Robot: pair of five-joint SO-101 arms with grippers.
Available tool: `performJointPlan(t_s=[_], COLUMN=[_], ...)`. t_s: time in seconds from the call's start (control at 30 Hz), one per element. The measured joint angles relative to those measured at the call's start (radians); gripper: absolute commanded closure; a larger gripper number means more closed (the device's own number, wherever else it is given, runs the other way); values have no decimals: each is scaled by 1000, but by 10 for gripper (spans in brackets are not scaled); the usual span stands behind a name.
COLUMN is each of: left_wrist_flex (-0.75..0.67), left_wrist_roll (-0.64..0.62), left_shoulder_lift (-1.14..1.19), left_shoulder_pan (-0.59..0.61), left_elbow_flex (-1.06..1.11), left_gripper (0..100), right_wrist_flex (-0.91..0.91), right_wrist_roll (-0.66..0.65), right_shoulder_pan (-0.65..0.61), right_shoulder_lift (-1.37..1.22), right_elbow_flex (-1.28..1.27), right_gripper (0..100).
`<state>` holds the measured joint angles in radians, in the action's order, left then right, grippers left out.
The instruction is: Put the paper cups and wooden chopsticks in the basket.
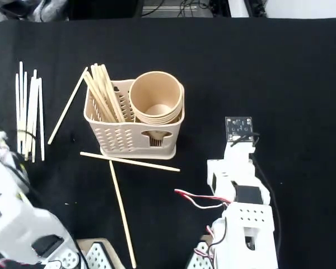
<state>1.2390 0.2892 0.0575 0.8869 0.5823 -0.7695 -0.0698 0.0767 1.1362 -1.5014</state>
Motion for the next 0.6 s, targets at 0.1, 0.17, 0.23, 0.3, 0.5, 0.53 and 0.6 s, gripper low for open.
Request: performJointPlan(t_s=[0.1,0.17,0.23,0.3,0.5,0.53,0.6], left_wrist_flex=[-63,-83,-77,-89,-87,-86,-94], left_wrist_roll=[43,66,78,83,74,57,17], left_shoulder_lift=[-189,-292,-361,-399,-427,-427,-427], left_shoulder_pan=[0,0,0,0,40,63,118], left_elbow_flex=[203,296,353,384,376,358,304], left_gripper=[918,828,745,693,686,686,686], right_wrist_flex=[0,0,0,0,0,0,0], right_wrist_roll=[0,0,0,0,0,0,0], right_shoulder_pan=[0,0,0,0,0,0,0], right_shoulder_lift=[0,0,0,0,0,0,0], right_elbow_flex=[0,0,0,0,0,0,0], right_gripper=[983,983,983,983,983,983,983])
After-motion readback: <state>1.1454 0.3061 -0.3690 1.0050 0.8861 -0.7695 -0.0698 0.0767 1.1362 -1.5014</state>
